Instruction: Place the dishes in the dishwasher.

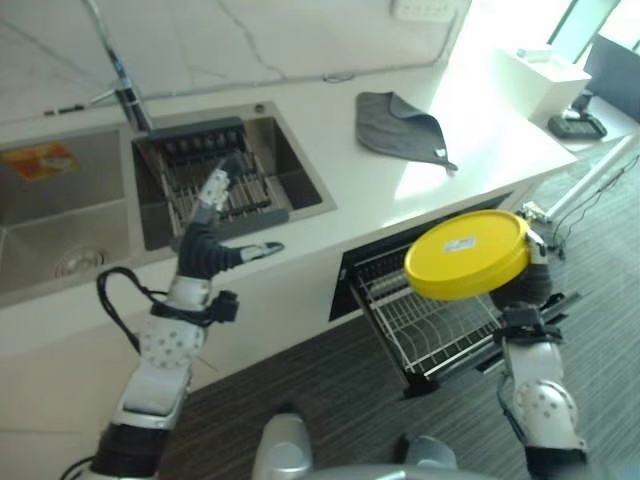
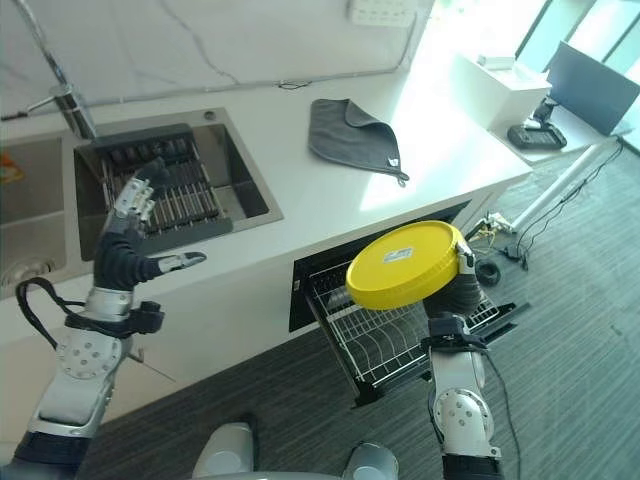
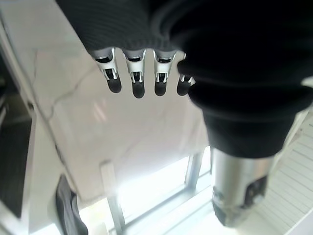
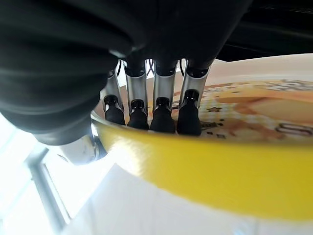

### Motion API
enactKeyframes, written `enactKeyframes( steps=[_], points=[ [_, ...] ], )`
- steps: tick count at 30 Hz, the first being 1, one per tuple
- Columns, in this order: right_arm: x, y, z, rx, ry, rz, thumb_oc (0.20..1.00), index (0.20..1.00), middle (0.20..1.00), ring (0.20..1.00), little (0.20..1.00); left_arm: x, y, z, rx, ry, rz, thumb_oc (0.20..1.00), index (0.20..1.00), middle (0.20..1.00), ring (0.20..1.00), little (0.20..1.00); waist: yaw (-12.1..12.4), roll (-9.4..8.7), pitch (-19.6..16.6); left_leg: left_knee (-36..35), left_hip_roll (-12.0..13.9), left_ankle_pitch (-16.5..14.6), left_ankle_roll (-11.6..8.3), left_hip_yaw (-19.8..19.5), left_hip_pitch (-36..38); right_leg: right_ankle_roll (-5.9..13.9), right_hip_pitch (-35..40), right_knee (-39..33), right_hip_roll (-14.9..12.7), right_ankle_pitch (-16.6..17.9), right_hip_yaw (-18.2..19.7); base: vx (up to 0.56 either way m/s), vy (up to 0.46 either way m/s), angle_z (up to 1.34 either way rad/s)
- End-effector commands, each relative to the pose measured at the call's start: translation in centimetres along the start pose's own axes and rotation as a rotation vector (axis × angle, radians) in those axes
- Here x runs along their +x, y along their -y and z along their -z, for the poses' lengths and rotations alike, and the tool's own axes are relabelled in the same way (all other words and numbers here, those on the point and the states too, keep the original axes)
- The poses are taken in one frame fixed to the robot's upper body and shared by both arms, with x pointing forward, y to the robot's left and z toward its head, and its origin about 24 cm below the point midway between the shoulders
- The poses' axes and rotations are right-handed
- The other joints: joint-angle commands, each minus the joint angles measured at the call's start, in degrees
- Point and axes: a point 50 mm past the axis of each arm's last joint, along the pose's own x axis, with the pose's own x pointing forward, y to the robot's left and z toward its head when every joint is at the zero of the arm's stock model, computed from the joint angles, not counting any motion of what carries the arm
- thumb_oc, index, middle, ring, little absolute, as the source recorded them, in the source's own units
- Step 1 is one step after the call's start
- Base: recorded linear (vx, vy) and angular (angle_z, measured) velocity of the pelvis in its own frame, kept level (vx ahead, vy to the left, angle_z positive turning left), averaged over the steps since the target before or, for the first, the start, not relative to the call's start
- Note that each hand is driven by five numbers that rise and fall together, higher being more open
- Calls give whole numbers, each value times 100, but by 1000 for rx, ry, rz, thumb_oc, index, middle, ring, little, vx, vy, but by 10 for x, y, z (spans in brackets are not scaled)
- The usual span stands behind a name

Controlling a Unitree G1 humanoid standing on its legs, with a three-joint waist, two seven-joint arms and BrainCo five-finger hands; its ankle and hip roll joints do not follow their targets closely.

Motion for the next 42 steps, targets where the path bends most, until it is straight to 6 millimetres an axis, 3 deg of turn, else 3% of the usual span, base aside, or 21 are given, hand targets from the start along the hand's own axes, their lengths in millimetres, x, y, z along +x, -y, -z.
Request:
enactKeyframes(
  steps=[1, 2, 4, 5, 10, 13, 15, 18, 21, 25, 33, 42],
  points=[
    [15, -36, -27, 36, 150, -200, 200, 200, 200, 200, 200, 10, -5, -29, 10, 157, 8, 1000, 1000, 1000, 1000, 1000, 33, 131, -158, -1100, -135, -101, -17, -244, 1199, 142, 800, -906, -29, 596, -176, 143, -515, 31],
    [17, -36, -25, 43, 156, -195, 200, 200, 200, 200, 200, 13, -5, -29, 22, 161, 16, 1000, 1000, 1000, 1000, 1000, 17, 111, -154, -1058, 5, -146, -97, -314, 1239, 213, 814, -1047, -161, 816, -1, 143, -483, 18],
    [15, -35, -25, 46, 171, -175, 200, 200, 200, 200, 200, 16, -3, -30, 25, 171, 42, 1000, 1000, 1000, 1000, 1000, -55, 70, -138, -864, 123, -202, -105, -547, 1141, 232, 743, -939, -156, 711, 436, 118, -483, 25],
    [13, -34, -25, 46, 166, -172, 200, 200, 200, 200, 200, 17, -2, -31, 31, 173, 44, 1000, 1000, 1000, 1000, 1000, -76, 34, -148, -806, 222, -215, -137, -599, 1119, 274, 811, -1004, -94, 616, 484, 74, -444, 57],
    [15, -35, -30, 9, 103, -156, 200, 200, 200, 200, 200, 8, 1, -28, 39, 138, 17, 1000, 1000, 1000, 1000, 1000, -79, 110, -327, -1089, 800, 96, -472, -479, 1204, 360, 912, -1418, 234, 344, 308, 29, -442, 44],
    [17, -32, -28, -83, 40, -153, 200, 200, 200, 200, 200, -3, -3, -24, -13, 99, -32, 1000, 1000, 1000, 1000, 1000, -88, 268, -385, -1294, 1061, 371, -675, -137, 1263, 143, 908, -1418, 434, 208, 102, 2, -230, -7],
    [15, -30, -35, -143, 59, -145, 200, 200, 200, 200, 200, -3, 3, -27, -49, 120, -16, 1000, 1000, 1000, 1000, 1000, -181, 335, -368, -1354, 1139, 624, -771, 352, 1103, 100, 944, -1418, 430, 178, -248, -65, -52, 4],
    [22, -28, -33, -199, 37, -122, 200, 200, 200, 200, 200, 0, 7, -25, -42, 126, -23, 1000, 1000, 1000, 1000, 1000, -291, 466, -432, -1833, 1119, 747, -804, 256, 1240, 132, 866, -1418, 375, 179, -251, -8, 93, 62],
    [20, -21, -29, -254, 27, -69, 200, 200, 200, 200, 200, 1, 9, -24, -37, 124, -18, 1000, 1000, 1000, 1000, 1000, -340, 502, -474, -1833, 1063, 699, -784, 197, 1330, 162, 933, -1416, 335, 159, -185, 105, 82, 12],
    [18, -9, -33, -463, 66, 30, 200, 200, 200, 200, 200, 5, 6, -22, -15, 108, -12, 1000, 1000, 1000, 1000, 1000, -355, 515, -480, -1833, 1021, 619, -797, 173, 1449, 256, 1024, -1394, 226, 178, -240, 100, 86, 7],
    [25, -3, -49, -841, 183, 150, 200, 200, 200, 200, 200, 9, -2, -21, 20, 92, -42, 1000, 1000, 1000, 1000, 1000, -222, 475, -469, -1833, 971, 534, -741, 13, 1524, 354, 1014, -1363, 110, 288, -299, 24, 33, 3],
    [20, 3, -57, -1087, 207, 212, 200, 200, 200, 200, 200, 5, -13, -20, 51, 77, -89, 1000, 1000, 1000, 1000, 1000, -233, 507, -508, -1833, 949, 490, -739, -20, 1547, 366, 1003, -1351, 81, 290, -280, -2, 22, 5]
  ],
)
